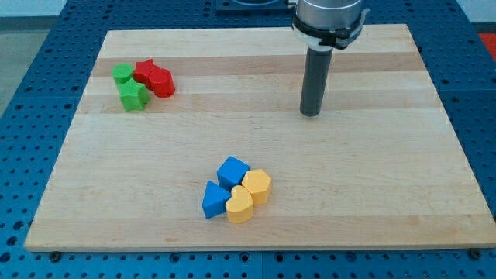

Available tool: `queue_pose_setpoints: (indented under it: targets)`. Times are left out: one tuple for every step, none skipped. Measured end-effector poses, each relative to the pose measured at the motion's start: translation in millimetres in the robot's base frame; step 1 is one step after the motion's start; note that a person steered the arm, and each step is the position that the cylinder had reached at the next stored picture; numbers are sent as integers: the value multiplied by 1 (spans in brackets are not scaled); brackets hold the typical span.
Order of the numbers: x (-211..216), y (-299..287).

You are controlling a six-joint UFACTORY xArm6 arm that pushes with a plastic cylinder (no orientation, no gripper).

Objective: Point your arm towards yellow heart

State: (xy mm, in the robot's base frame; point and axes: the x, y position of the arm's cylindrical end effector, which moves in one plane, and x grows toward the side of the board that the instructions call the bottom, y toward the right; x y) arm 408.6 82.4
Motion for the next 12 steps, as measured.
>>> queue_pose_setpoints:
  targets:
    - [0, 0]
    - [-1, 0]
    - [-1, 0]
    - [-1, -4]
    - [-1, -6]
    - [-1, -5]
    - [-2, -4]
    - [-2, -4]
    - [-2, -4]
    - [18, -23]
    - [45, -74]
    - [54, -87]
